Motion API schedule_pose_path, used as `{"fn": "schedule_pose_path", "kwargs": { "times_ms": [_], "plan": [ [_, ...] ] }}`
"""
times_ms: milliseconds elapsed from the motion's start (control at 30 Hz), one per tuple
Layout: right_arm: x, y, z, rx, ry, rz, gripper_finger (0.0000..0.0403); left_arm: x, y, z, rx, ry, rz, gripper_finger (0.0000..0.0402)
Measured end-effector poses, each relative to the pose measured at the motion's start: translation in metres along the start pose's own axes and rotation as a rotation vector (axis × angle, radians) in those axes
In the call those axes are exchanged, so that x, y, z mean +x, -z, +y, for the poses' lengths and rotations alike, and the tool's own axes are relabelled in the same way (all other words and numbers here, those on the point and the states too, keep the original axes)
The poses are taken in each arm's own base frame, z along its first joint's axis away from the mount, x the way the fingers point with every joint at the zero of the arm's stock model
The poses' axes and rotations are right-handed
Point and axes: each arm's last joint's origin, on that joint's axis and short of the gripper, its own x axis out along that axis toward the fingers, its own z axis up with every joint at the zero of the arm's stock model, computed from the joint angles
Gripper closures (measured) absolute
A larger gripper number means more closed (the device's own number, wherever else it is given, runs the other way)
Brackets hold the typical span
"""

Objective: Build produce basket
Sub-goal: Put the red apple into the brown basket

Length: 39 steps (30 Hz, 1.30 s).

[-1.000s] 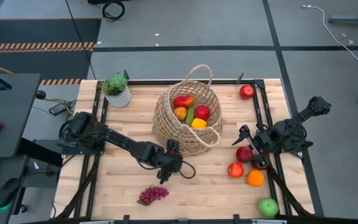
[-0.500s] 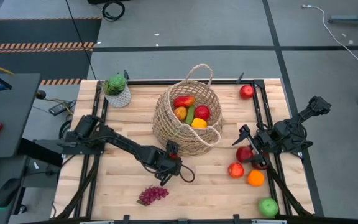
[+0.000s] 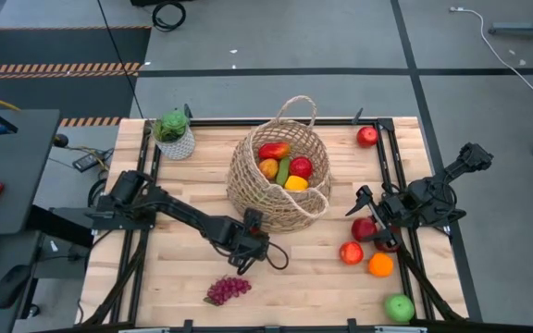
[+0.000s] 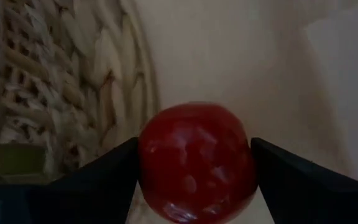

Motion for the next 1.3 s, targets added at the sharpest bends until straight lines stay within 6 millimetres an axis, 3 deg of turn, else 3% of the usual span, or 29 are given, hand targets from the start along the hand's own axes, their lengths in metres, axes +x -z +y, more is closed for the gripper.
{"fn": "schedule_pose_path", "kwargs": {
  "times_ms": [100, 300, 500, 667, 933, 1300],
  "plan": [
    [0.0, 0.0, 0.0, 0.0, 0.0, 0.0, 0.0038, -0.016, -0.002, 0.0, -0.042, 0.045, -0.046, 0.0111],
    [0.0, 0.0, 0.0, 0.0, 0.0, 0.0, 0.0038, -0.074, -0.004, 0.015, -0.122, 0.052, -0.214, 0.0112],
    [0.0, 0.0, 0.0, 0.0, 0.0, 0.0, 0.0038, -0.129, 0.005, 0.04, -0.134, -0.045, -0.359, 0.0112],
    [0.0, 0.0, 0.0, 0.0, 0.0, 0.0, 0.0038, -0.162, 0.018, 0.066, -0.087, -0.191, -0.422, 0.0113],
    [0.0, 0.0, 0.0, 0.0, 0.0, 0.0, 0.0038, -0.176, 0.031, 0.094, 0.086, -0.366, -0.381, 0.0112],
    [0.0, 0.0, 0.0, 0.0, 0.0, 0.0, 0.0038, -0.176, 0.03, 0.097, 0.717, -0.511, -0.227, 0.0112]
  ]
}}
